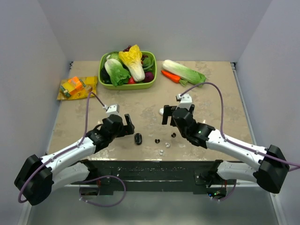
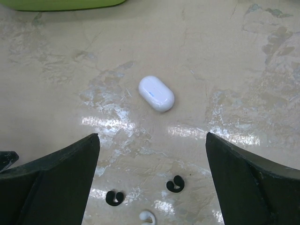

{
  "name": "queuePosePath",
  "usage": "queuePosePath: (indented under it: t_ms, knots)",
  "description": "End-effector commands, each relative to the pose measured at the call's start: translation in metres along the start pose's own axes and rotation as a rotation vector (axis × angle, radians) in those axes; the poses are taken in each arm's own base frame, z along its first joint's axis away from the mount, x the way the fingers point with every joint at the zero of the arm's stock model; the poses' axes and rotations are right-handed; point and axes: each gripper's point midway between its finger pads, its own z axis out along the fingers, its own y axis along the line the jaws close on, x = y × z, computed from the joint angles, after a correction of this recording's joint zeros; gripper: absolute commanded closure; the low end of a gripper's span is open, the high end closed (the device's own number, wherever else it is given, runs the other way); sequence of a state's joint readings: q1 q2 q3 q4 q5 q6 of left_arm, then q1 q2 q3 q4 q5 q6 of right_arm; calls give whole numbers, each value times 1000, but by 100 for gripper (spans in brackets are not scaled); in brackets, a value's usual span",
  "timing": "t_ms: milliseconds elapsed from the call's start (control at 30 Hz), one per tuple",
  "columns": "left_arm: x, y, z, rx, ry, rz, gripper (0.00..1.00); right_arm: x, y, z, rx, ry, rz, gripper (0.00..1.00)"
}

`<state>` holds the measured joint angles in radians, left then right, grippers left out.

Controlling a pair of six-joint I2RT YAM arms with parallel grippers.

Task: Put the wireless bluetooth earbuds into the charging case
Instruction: Pick up the charging case at the center of the board.

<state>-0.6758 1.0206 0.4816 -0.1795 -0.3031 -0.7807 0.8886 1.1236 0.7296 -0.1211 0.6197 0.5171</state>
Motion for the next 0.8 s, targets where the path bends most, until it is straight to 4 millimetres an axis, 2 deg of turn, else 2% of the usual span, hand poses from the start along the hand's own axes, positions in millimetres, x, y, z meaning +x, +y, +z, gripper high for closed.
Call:
queuePosePath:
  t_ms: [0,33,133,233,267,367,567,600,633,667,767]
  knots:
    - [-14,-20,-1,85,-47,19,2,-21,8,-1,1,-36,48,4]
    - [-15,-25,-2,113,-52,30,2,-19,10,-1,-12,-30,51,4]
    - [-37,-60,-4,254,-123,63,0,-24,20,-9,-85,-32,72,7]
    - [-47,-85,9,268,-110,169,0,-40,22,-22,-130,-71,111,7]
    - [-54,-99,22,253,-95,203,1,-44,22,-26,-137,-80,121,8]
    - [-53,-122,48,277,-53,343,5,-63,19,-42,-152,-111,140,8]
    - [-79,-168,66,423,-146,552,4,-75,5,-65,-145,-122,143,8]
    - [-80,-172,70,429,-130,586,4,-75,4,-67,-153,-121,144,8]
    - [-76,-167,78,403,-91,640,4,-73,4,-70,-167,-120,145,8]
    - [-79,-177,84,423,-79,664,4,-77,3,-77,-187,-134,157,8]
    - [-71,-185,94,475,-65,736,3,-74,7,-84,-250,-138,164,7]
